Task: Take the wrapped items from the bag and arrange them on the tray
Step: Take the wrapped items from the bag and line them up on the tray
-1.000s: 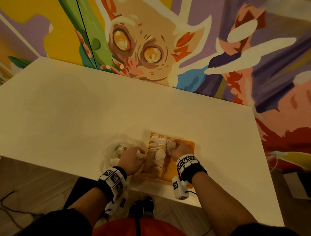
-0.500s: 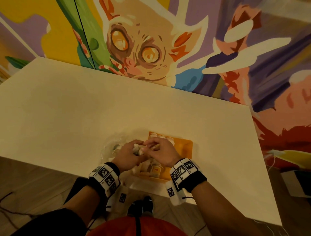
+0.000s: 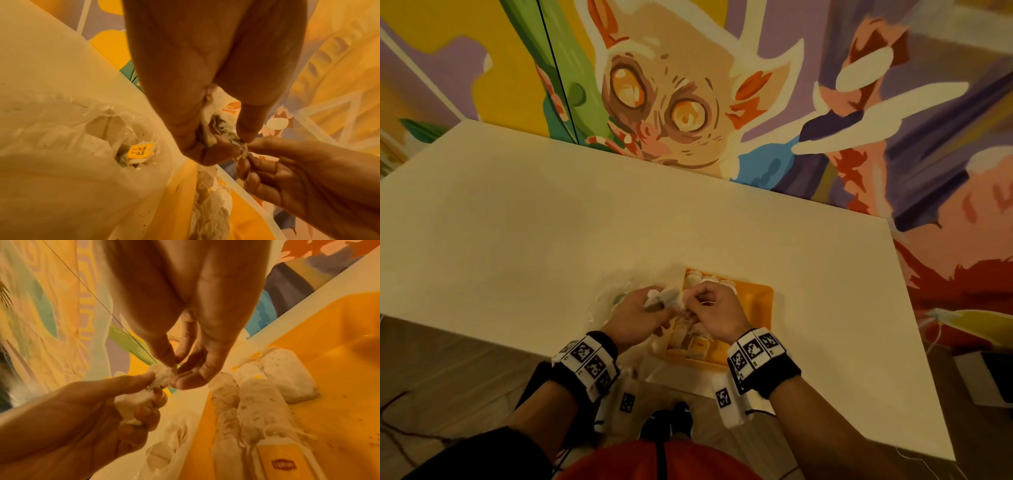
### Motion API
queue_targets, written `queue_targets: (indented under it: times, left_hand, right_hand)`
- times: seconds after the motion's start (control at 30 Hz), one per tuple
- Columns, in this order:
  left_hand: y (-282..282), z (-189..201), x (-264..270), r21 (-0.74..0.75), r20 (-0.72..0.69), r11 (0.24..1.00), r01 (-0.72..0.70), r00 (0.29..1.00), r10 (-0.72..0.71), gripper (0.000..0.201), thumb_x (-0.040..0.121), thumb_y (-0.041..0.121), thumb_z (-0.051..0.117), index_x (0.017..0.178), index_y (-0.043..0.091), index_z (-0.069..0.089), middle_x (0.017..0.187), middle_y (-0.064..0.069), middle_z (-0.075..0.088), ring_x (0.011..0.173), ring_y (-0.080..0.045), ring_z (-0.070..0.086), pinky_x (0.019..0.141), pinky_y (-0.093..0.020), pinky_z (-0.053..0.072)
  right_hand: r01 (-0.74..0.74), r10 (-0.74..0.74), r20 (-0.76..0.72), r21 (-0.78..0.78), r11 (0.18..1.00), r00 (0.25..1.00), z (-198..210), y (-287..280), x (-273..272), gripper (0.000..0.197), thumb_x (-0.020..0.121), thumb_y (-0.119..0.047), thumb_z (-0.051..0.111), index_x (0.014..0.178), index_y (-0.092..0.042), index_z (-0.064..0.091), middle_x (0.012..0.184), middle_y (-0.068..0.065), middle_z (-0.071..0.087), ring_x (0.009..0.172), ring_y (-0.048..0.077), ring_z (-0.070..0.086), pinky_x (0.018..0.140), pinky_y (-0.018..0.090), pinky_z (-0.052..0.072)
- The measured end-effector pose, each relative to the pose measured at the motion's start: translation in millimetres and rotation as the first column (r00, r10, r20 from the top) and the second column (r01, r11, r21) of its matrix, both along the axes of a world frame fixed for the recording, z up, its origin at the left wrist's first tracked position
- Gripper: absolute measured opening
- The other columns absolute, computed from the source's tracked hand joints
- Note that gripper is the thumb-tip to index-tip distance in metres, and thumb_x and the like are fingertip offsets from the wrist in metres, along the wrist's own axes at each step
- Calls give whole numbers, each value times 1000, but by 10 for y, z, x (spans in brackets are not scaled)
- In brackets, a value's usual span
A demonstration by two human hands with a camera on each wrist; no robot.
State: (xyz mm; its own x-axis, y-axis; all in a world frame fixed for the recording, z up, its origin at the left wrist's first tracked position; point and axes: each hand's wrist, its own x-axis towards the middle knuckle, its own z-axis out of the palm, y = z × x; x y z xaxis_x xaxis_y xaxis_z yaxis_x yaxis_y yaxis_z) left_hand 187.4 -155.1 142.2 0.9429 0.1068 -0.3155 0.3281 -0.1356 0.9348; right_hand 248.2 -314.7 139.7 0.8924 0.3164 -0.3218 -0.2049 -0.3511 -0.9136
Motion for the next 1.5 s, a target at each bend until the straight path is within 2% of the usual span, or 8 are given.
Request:
queue_targets:
  times: [0.3,0.43,0.63,0.73,0.87,1.03,1.3,1.5]
  left_hand:
    - [-1,119,28,-122,2,977,-174,984,175,21,98,21,56,90,7,69,73,-5,63,53,-15,49,44,-25,36]
    - [7,120,68,-96,-2,968,-231,973,232,16,93,23,63,86,12,72,64,2,61,54,-20,43,47,-24,32]
    - [-33,245,107,32,115,972,-231,967,226,12,90,10,65,84,3,73,50,19,59,47,6,53,49,-13,37]
    - [-18,270,120,59,154,974,-221,965,210,10,88,12,68,82,8,75,65,17,68,55,7,57,58,-20,40]
    - [5,211,146,198,174,975,-105,982,70,10,86,20,71,79,25,76,93,4,71,66,-4,58,63,-23,42]
    - [27,231,173,458,220,889,-26,972,-86,9,87,27,69,83,34,73,89,5,62,87,-10,60,80,-29,48]
    - [3,172,198,507,225,862,-17,968,-114,5,87,31,69,86,33,74,88,5,60,85,-12,61,82,-32,50]
    - [-42,128,201,467,191,884,-35,980,-62,7,89,28,68,85,29,74,91,5,65,93,-12,61,85,-33,49]
  right_hand:
    - [32,-35,23,115,993,999,-23,-56,-91,8,94,-11,61,86,-12,60,73,7,67,68,26,67,66,39,57]
    - [17,-21,34,118,993,999,-12,-50,-123,10,95,-8,58,87,-13,59,76,7,65,66,19,67,67,45,57]
    - [34,-35,5,137,990,999,-12,-58,-148,8,95,-9,58,89,-13,58,81,6,64,62,15,65,65,46,56]
    - [35,-38,29,95,995,999,-48,-74,-134,4,94,-14,62,94,-17,59,87,1,65,65,10,66,60,34,57]
    - [18,-28,99,100,995,995,-50,-88,-125,24,90,-15,67,111,-22,59,97,-5,62,80,9,64,68,19,54]
    - [8,-38,205,147,989,978,-18,-81,-82,15,87,-20,72,101,-21,69,107,-5,68,90,11,66,73,19,53]
    - [57,-83,265,103,993,961,-60,-78,-44,2,88,-21,70,87,-22,72,92,-8,71,85,9,66,73,18,53]
    - [45,-62,284,67,997,957,-72,-98,-59,15,92,-18,65,81,-28,64,80,-17,68,80,0,63,72,14,49]
